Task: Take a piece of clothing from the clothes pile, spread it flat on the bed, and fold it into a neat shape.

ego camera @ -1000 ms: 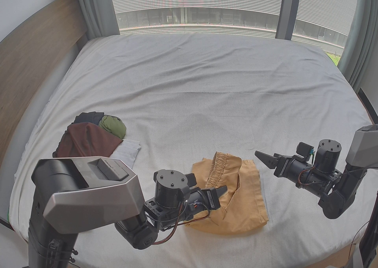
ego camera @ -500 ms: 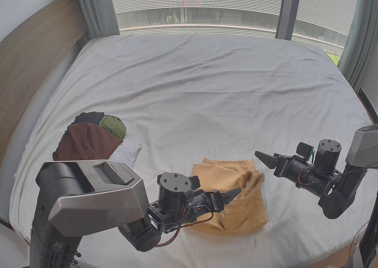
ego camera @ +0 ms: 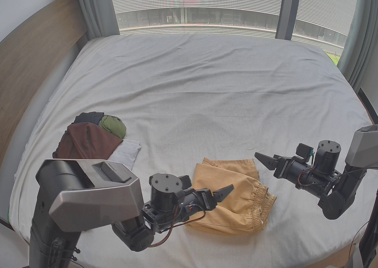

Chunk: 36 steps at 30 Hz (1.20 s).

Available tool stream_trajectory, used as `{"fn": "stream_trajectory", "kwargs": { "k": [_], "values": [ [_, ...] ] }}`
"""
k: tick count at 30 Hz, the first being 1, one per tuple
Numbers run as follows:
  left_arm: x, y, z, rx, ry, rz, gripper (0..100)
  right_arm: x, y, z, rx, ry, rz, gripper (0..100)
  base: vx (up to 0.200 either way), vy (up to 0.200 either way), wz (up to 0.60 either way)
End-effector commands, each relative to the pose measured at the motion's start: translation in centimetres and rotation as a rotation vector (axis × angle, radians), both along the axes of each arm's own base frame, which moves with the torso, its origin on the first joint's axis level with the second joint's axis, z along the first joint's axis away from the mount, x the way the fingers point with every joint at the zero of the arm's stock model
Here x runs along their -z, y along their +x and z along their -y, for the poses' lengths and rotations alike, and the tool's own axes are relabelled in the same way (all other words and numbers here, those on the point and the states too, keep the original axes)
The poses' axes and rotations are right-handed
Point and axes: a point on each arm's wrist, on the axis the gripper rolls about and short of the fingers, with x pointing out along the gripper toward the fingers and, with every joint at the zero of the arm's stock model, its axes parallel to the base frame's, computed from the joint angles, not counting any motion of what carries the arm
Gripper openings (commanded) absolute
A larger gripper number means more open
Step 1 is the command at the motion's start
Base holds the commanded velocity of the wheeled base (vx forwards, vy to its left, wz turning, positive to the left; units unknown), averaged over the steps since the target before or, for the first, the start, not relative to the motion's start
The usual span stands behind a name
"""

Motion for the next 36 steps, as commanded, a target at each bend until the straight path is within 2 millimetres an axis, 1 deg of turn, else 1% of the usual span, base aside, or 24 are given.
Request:
{"fn": "stream_trajectory", "kwargs": {
  "k": [1,2,4,9,12,13,15,21,23,25,27,28,29,30,31,32,34,36],
  "values": [
    [-0.3,0.8,-3.0,-0.067,0.011,0.008,100,0.2,-0.2,-0.2,-0.009,-0.002,-0.011,100,0.0,0.0,0.0],
    [-0.5,0.9,-3.6,-0.074,0.015,0.012,100,0.2,-0.2,-0.3,-0.011,-0.002,-0.011,100,0.0,0.0,0.0],
    [-1.1,0.9,-5.4,-0.096,0.031,0.021,100,0.3,-0.2,-0.3,-0.011,-0.002,-0.014,100,0.0,0.0,0.0],
    [-3.2,0.8,-9.4,-0.119,0.051,0.071,100,0.4,-0.4,-0.3,-0.015,-0.005,-0.021,100,0.0,0.0,0.0],
    [-3.7,0.8,-11.7,-0.164,0.065,0.125,100,0.6,-0.5,-0.6,-0.023,-0.007,-0.028,100,0.0,0.0,0.0],
    [-3.8,0.7,-12.1,-0.171,0.073,0.131,100,0.6,-0.5,-0.6,-0.025,-0.007,-0.03,100,0.0,0.0,0.0],
    [-4.5,0.1,-13.6,-0.167,0.091,0.145,100,0.7,-0.6,-0.7,-0.029,-0.008,-0.031,100,0.0,0.0,0.0],
    [-6.9,-2.6,-17.4,-0.158,0.069,0.139,100,0.8,-0.9,-1.1,-0.041,-0.01,-0.042,100,0.0,0.0,0.0],
    [-7.1,-3.1,-18.3,-0.171,0.073,0.133,100,1.1,-1.1,-1.0,-0.041,-0.016,-0.059,100,0.0,0.0,0.0],
    [-7.1,-3.1,-18.4,-0.174,0.075,0.132,100,1.2,-1.3,-1.0,-0.042,-0.021,-0.069,100,0.0,0.0,0.0],
    [-7.3,-3.2,-19.4,-0.18,0.118,0.171,100,2.4,-2.0,-0.7,-0.04,-0.045,-0.141,100,0.0,0.0,0.0],
    [-7.3,-3.2,-19.4,-0.18,0.118,0.171,100,2.4,-2.0,-0.7,-0.04,-0.045,-0.141,100,0.0,0.0,0.0],
    [-6.7,-3.6,-20.0,-0.166,0.141,0.156,100,3.2,-2.4,-0.5,-0.037,-0.06,-0.19,100,0.0,0.0,0.0],
    [-6.7,-3.6,-20.0,-0.164,0.142,0.154,100,3.2,-2.4,-0.5,-0.037,-0.062,-0.196,100,0.0,0.0,0.0],
    [-6.2,-3.9,-20.2,-0.144,0.152,0.133,100,4.1,-3.0,-0.2,-0.036,-0.076,-0.244,100,0.0,0.0,0.0],
    [-6.0,-3.8,-20.2,-0.141,0.15,0.125,100,4.1,-3.0,-0.2,-0.036,-0.076,-0.244,100,0.0,0.0,0.0],
    [-5.9,-3.8,-20.2,-0.139,0.151,0.123,100,4.9,-3.7,0.0,-0.038,-0.099,-0.29,100,0.0,0.0,0.0],
    [-5.8,-3.8,-20.1,-0.135,0.153,0.119,100,5.2,-4.0,0.1,-0.038,-0.107,-0.306,100,0.0,0.0,0.0]
  ]
}}
